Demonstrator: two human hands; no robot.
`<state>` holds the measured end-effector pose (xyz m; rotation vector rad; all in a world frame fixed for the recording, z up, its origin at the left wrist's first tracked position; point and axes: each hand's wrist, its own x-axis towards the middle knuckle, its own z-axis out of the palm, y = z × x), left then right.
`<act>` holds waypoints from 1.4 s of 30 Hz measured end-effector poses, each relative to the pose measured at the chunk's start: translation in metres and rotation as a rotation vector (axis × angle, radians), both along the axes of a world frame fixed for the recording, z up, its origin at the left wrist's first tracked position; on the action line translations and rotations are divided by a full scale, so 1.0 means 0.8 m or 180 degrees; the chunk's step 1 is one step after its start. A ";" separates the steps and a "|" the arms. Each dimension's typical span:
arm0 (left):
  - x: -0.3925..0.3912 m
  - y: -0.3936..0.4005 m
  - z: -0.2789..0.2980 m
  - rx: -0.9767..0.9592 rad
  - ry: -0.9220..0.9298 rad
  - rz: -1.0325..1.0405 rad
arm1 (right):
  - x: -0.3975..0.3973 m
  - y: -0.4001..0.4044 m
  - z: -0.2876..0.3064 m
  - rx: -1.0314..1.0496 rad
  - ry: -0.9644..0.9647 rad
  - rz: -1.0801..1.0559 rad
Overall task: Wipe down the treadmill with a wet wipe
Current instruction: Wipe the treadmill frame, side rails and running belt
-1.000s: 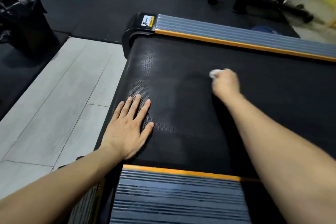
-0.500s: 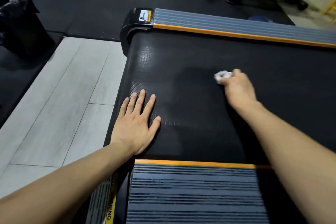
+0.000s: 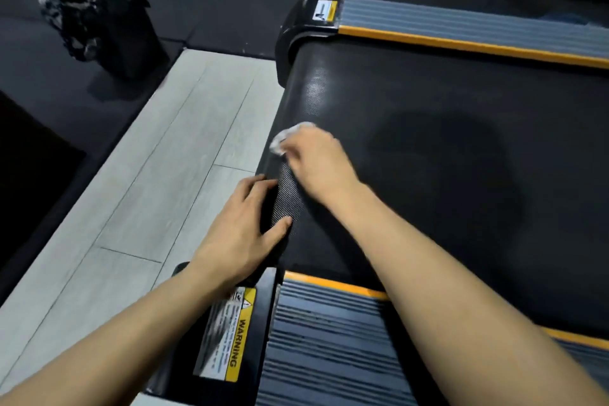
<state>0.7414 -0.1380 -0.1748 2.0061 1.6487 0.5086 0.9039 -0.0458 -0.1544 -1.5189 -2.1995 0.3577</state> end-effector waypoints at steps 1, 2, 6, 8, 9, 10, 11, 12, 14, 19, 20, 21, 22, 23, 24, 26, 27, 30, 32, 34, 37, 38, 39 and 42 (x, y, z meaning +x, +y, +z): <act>-0.007 -0.001 0.004 -0.0031 -0.0049 0.0125 | -0.012 -0.001 -0.001 0.0053 -0.0193 0.0382; -0.014 -0.003 0.005 -0.0094 -0.0071 0.0231 | -0.012 0.004 0.000 0.0098 -0.0287 0.0736; -0.036 -0.016 0.004 -0.0346 -0.0271 0.0250 | 0.039 0.065 -0.006 0.0429 -0.0502 0.0166; -0.042 -0.015 0.007 -0.0584 -0.0504 0.0235 | 0.049 0.077 -0.008 0.0263 -0.0341 -0.0390; -0.046 -0.013 0.007 -0.0730 -0.0636 0.0246 | 0.041 0.069 -0.005 0.0265 -0.0268 -0.0230; -0.049 -0.011 0.008 -0.0847 -0.0770 0.0258 | 0.027 0.052 0.000 0.0260 -0.0149 0.0169; -0.051 -0.009 0.009 -0.0942 -0.0903 0.0260 | 0.014 0.026 0.006 0.0214 0.0022 0.0655; -0.054 -0.007 0.008 -0.0995 -0.1025 0.0294 | 0.005 -0.006 0.009 0.0085 0.0149 0.1118; -0.061 -0.009 0.007 -0.0928 -0.1186 0.0536 | -0.002 -0.071 0.008 -0.0181 0.0078 0.1752; -0.062 -0.006 0.013 -0.0432 -0.1167 0.0580 | 0.021 -0.074 0.009 0.0224 -0.0303 0.2050; -0.057 -0.005 0.016 -0.0432 -0.1144 0.0398 | 0.028 -0.045 0.005 0.0531 -0.0488 0.1664; -0.054 -0.003 0.016 -0.0458 -0.1156 0.0269 | 0.038 -0.017 0.002 0.0728 -0.0621 0.1072; -0.050 -0.002 0.017 -0.0500 -0.1167 0.0219 | 0.051 0.006 0.001 0.0675 -0.0700 0.0450; -0.048 0.000 0.016 -0.0511 -0.1176 0.0210 | 0.064 0.023 -0.002 0.0519 -0.0740 -0.0071; -0.047 0.000 0.015 -0.0512 -0.1181 0.0234 | 0.071 0.028 -0.004 0.0400 -0.0752 -0.0379; -0.050 -0.001 0.015 -0.0511 -0.1158 0.0265 | 0.059 0.014 -0.002 0.0364 -0.0735 -0.0258; -0.051 -0.002 0.014 -0.0525 -0.1115 0.0271 | 0.047 -0.005 -0.001 0.0410 -0.0613 0.0095; -0.049 -0.001 0.013 -0.0554 -0.0910 0.0266 | 0.026 -0.098 0.003 0.0127 -0.0526 0.1276; -0.048 0.004 0.015 -0.0538 -0.0676 0.0242 | 0.033 -0.128 0.009 -0.0066 -0.0569 0.1630; -0.047 0.008 0.020 -0.0520 -0.0482 0.0212 | 0.034 -0.118 0.014 0.0021 -0.0514 0.1665; -0.035 0.005 0.026 -0.0435 -0.0218 0.0096 | 0.025 -0.113 0.013 0.0086 -0.0470 0.1867; -0.031 0.002 0.027 -0.0371 -0.0125 0.0080 | 0.021 -0.119 0.011 0.0080 -0.0468 0.1904; -0.028 0.000 0.028 -0.0324 -0.0098 0.0075 | 0.020 -0.123 0.011 0.0083 -0.0478 0.1933; -0.022 -0.001 0.024 -0.0281 0.0053 -0.0076 | 0.046 -0.083 0.016 0.0524 -0.0761 0.1687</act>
